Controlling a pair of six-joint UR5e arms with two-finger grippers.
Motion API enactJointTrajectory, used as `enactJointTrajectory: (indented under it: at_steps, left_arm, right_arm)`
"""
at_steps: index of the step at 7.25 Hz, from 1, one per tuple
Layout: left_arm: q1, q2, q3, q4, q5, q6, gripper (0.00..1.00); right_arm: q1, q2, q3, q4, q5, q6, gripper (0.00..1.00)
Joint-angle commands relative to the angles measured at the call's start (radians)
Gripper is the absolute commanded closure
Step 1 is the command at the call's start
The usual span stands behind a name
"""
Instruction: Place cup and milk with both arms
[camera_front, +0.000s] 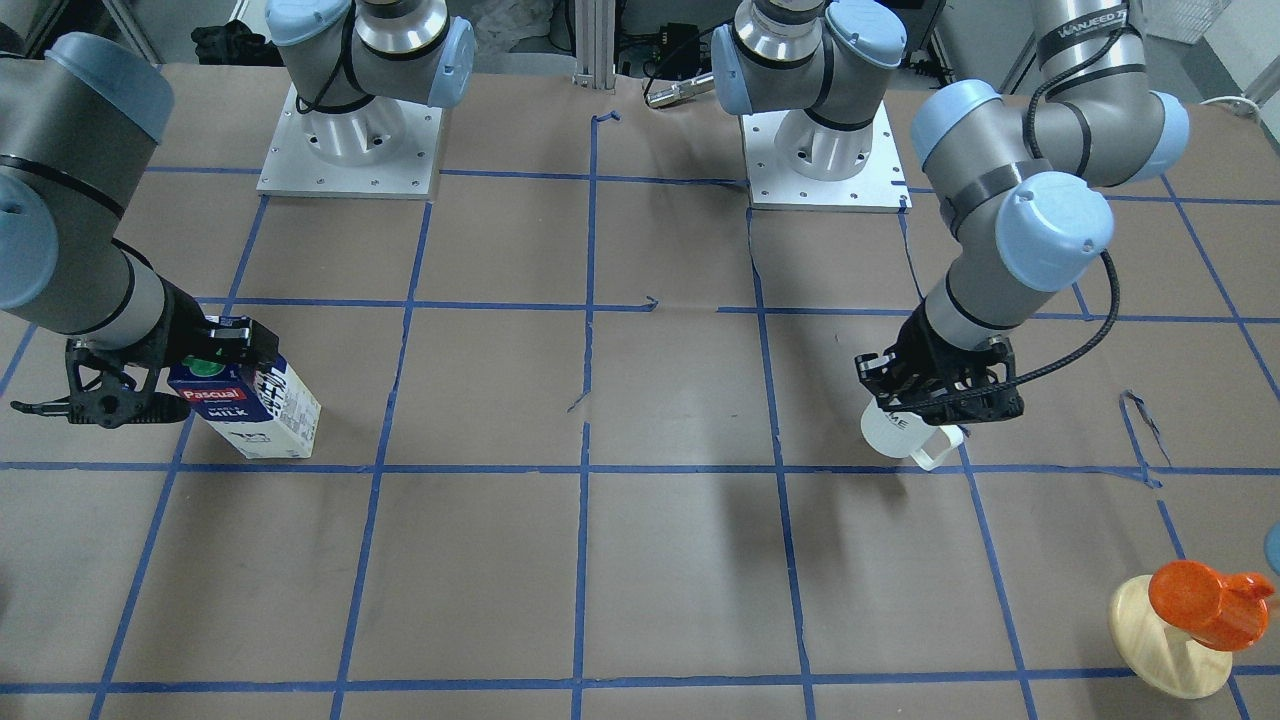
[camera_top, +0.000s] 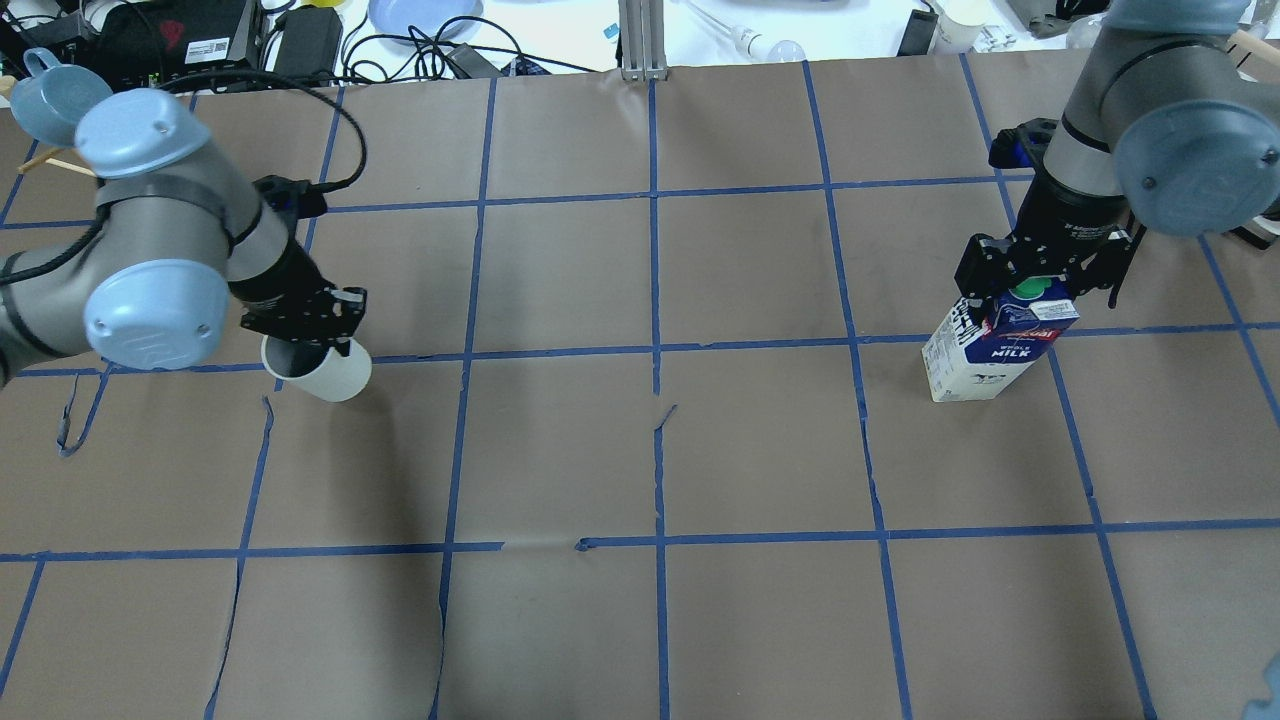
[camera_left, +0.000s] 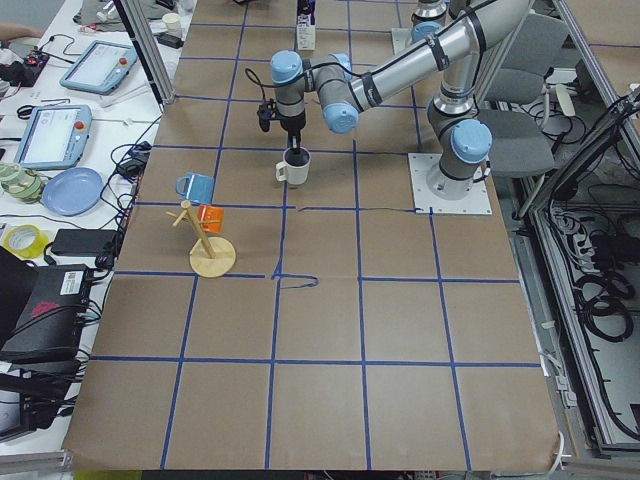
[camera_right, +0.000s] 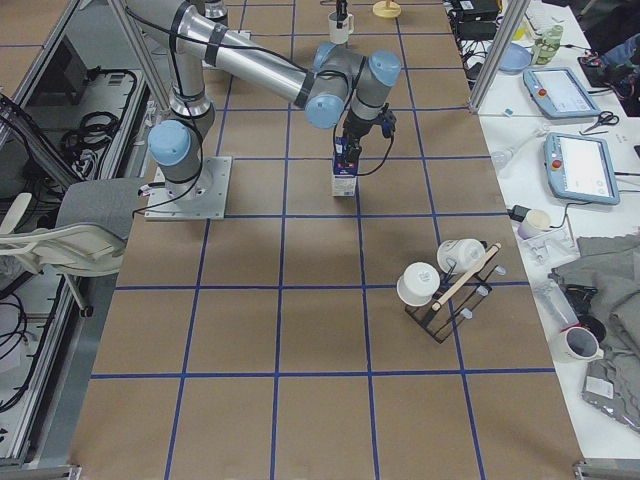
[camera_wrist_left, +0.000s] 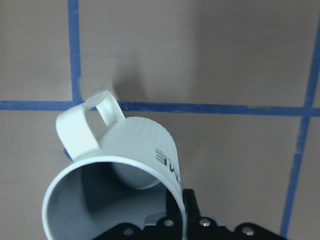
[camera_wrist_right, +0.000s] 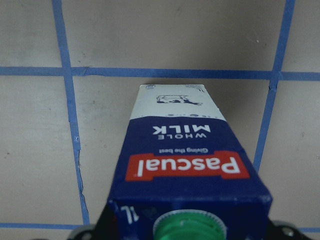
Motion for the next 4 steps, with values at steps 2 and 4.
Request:
enactJointTrajectory:
  at_steps: [2, 4]
  left_arm:
    - [-0.241, -0.046, 0.095, 0.005, -0.119, -0.329, 1.0]
    - [-0.388, -0.103, 0.151, 0.03, -0.162, -0.472, 1.0]
  right_arm:
    - [0.0, 0.0, 0.001, -0.001, 0.001, -0.006, 0.32]
    - [0.0, 0.0, -0.004, -0.006, -0.001, -0.008, 0.48]
